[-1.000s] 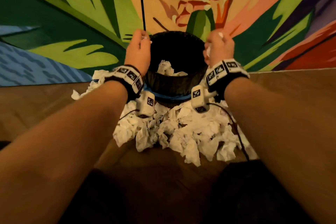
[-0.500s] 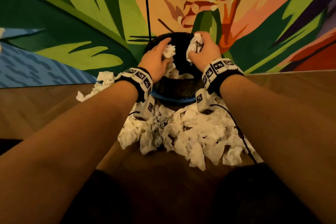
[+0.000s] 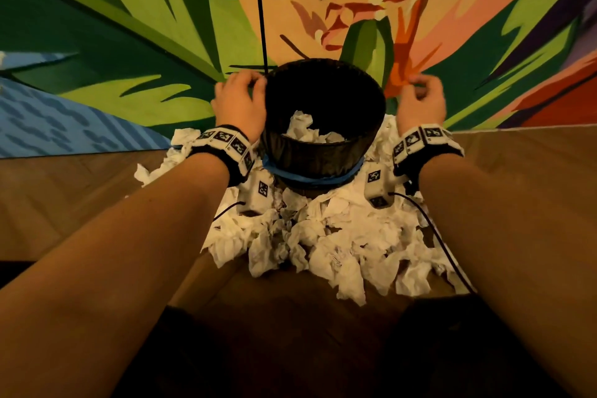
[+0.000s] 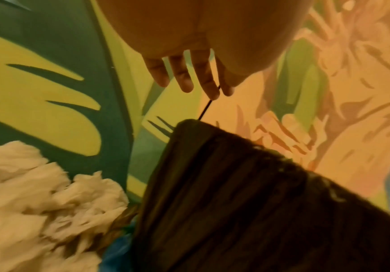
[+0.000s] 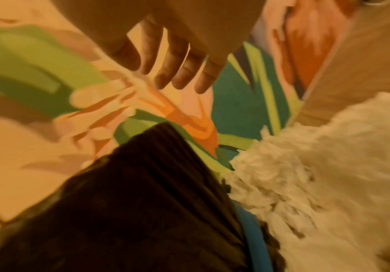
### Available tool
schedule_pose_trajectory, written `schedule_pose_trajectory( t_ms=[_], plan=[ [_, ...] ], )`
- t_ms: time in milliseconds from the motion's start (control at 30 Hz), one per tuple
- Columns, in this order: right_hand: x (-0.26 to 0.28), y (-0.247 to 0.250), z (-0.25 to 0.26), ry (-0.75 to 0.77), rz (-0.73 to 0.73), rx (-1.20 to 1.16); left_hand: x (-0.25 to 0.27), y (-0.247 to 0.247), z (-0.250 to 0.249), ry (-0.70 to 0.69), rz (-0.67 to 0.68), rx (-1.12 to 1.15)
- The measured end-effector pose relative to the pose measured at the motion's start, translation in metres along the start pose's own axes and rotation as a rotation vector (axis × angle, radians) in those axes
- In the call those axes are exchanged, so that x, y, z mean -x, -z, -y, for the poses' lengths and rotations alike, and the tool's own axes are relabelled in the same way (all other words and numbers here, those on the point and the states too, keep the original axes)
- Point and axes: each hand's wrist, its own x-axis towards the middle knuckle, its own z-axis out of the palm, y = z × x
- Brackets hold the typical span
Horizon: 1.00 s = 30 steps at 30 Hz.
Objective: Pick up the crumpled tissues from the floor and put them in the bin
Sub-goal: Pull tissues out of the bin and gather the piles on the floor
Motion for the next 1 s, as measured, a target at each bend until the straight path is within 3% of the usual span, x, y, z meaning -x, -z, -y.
schedule_pose_trajectory(
  t_ms=[100, 233, 300, 467, 667, 800, 1000],
  plan=[
    [0.002, 0.017, -0.028, -0.184, -0.086, 0.028, 0.011, 0.001, 0.029, 0.056, -0.009, 0.046],
    [0.03, 0.033, -0.066, -0.306, 0.005, 0.176, 0.049, -0.01, 0.062, 0.167, 0.114, 0.003],
    [0.05, 0.034, -0.082, -0.239, 0.155, 0.278, 0.076, -0.019, 0.071, 0.171, 0.222, -0.05],
    [0.093, 0.028, -0.107, 0.017, 0.695, 0.685, 0.138, -0.039, 0.079, 0.113, 0.509, -0.154],
    [0.139, 0.011, -0.127, 0.063, 1.16, 0.969, 0.2, -0.049, 0.088, 0.125, 0.836, -0.307],
    [0.173, 0.011, -0.155, 0.005, 1.231, 1.076, 0.213, -0.054, 0.086, 0.013, 1.01, -0.427],
    [0.196, 0.01, -0.17, -0.022, 1.237, 1.097, 0.208, -0.075, 0.065, -0.047, 1.016, -0.512]
  ],
)
